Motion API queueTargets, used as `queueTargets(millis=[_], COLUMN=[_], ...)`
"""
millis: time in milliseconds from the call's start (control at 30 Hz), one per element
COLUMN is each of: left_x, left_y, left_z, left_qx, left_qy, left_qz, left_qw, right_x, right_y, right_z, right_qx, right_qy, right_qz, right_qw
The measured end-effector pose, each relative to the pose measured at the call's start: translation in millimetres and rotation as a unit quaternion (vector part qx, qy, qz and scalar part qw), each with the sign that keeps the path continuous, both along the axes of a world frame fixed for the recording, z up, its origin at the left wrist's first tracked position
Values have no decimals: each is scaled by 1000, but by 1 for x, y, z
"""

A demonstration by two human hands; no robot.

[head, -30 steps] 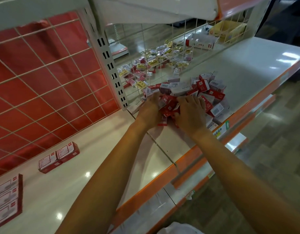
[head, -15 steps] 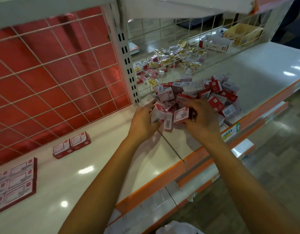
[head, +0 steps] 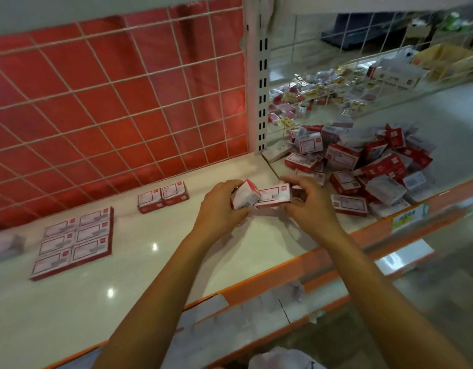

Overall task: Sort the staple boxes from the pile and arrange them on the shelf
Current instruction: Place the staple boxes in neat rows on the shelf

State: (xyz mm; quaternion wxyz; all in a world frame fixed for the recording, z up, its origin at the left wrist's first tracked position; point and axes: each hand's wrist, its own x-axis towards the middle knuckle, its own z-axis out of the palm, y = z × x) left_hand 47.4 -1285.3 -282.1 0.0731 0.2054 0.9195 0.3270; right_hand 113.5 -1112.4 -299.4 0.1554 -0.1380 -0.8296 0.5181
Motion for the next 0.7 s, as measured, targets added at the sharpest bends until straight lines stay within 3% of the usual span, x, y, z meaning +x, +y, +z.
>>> queueTargets(millis=[567,700], left_x=[15,15], left_y=[-156,-179], left_z=[-4,-8], left_qx=[-11,2], left_qy=[-3,-13], left_qz=[140,173], left_qw=[990,985], right_x=[-12,-12], right_y=[-138,-167], right_z=[-7,-5], right_qx=[-218,-227], right_qy=[-72,-93], right_qz=[132,158], right_qw=[964,956])
